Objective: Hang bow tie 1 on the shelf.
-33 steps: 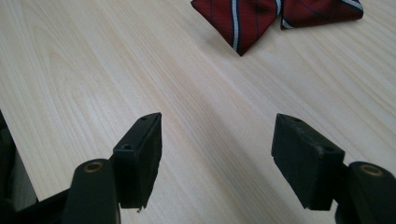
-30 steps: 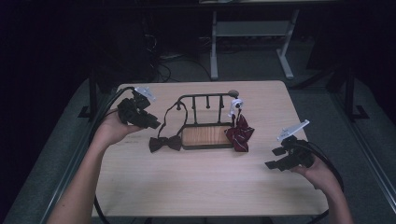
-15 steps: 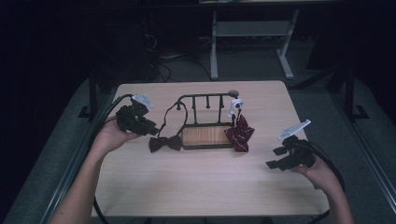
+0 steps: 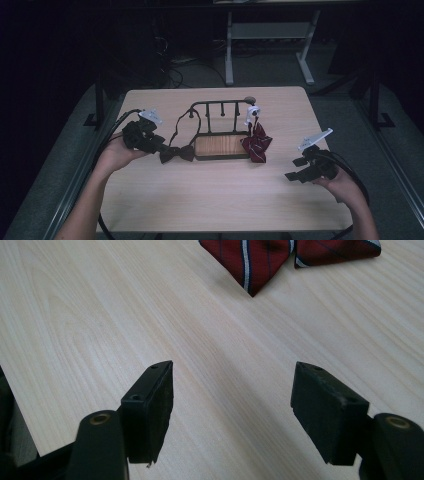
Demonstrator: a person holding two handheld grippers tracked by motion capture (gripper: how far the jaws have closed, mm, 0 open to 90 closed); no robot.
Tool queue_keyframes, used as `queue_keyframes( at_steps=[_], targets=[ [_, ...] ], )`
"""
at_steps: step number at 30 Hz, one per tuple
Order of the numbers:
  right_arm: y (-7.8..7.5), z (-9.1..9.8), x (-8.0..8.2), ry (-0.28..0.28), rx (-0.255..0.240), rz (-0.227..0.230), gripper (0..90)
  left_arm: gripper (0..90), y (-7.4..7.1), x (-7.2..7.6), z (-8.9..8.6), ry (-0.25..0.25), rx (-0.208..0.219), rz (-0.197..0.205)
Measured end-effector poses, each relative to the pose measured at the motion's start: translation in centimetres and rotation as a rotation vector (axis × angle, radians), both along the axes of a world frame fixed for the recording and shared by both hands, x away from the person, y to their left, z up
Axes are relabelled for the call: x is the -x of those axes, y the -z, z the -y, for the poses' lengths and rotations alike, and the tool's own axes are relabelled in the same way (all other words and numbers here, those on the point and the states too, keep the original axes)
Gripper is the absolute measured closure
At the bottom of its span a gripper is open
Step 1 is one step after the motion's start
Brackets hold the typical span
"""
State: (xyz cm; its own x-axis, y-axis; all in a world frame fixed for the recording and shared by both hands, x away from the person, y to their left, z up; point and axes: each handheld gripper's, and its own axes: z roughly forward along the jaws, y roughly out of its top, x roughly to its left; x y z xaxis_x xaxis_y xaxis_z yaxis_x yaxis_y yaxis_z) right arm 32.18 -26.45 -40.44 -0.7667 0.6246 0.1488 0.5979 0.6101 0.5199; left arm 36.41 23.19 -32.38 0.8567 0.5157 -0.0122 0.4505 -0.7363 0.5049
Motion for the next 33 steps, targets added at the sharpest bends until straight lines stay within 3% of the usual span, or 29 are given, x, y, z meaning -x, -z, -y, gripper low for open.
queue_keyframes(
  at_steps=[8,33],
  targets=[
    [0.0,0.0,0.0,0.003,0.001,-0.004,33.2,59.4,0.9,0.8,-0.5,-0.007,0.021,-0.001],
    [0.3,0.0,0.0,0.005,0.007,-0.013,33.1,54.2,3.3,2.4,-1.2,0.005,0.026,-0.018]
  ],
)
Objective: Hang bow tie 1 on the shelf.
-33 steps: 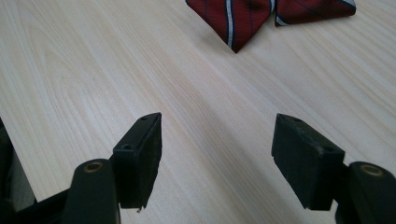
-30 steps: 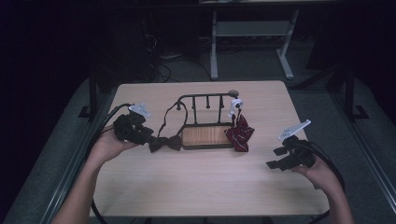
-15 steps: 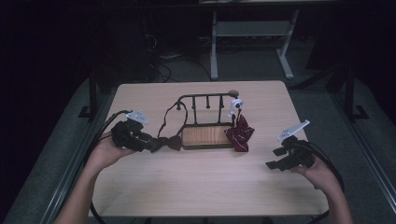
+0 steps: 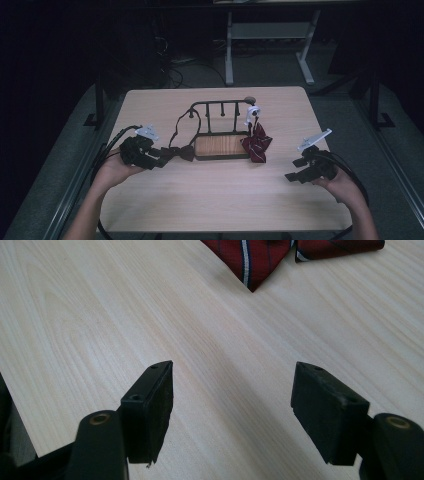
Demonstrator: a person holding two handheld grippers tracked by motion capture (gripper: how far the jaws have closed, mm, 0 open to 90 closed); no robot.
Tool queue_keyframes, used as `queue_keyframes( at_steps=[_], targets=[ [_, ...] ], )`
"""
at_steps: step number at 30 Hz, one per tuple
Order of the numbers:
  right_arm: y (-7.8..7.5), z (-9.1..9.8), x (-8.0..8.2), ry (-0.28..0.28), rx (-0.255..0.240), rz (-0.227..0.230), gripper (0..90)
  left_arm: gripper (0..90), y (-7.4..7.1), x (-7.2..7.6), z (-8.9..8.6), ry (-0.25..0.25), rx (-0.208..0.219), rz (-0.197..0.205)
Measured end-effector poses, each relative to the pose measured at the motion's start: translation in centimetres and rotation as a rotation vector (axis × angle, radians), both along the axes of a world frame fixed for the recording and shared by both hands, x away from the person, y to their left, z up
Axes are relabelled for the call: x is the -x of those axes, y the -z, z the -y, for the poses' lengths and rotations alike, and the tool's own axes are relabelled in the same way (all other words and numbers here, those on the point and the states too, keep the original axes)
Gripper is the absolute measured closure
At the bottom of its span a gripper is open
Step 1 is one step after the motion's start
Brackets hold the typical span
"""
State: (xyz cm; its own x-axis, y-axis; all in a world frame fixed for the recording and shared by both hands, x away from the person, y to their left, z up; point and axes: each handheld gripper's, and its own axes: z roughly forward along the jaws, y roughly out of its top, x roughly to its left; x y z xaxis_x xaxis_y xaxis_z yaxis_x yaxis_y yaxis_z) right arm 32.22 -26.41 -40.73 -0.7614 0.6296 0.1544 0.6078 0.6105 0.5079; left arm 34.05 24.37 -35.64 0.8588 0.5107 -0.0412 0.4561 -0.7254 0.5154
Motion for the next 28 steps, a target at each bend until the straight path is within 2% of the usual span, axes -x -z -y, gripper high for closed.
queue_keyframes(
  at_steps=[14,20,25,28],
  targets=[
    [0.4,-0.1,-0.1,-0.005,0.003,-0.007,33.0,49.3,1.2,0.8,-0.2,0.009,0.003,-0.005],
    [0.4,-0.1,-0.1,-0.005,0.001,-0.008,32.9,47.3,2.2,1.0,-0.4,0.006,-0.003,-0.02],
    [0.5,-0.2,-0.1,-0.008,0.007,-0.008,32.9,45.6,3.2,1.6,-0.3,-0.005,0.014,-0.024],
    [0.5,-0.3,-0.2,-0.01,0.004,-0.01,32.9,45.5,3.5,1.6,-0.4,0.008,0.006,-0.026]
  ],
)
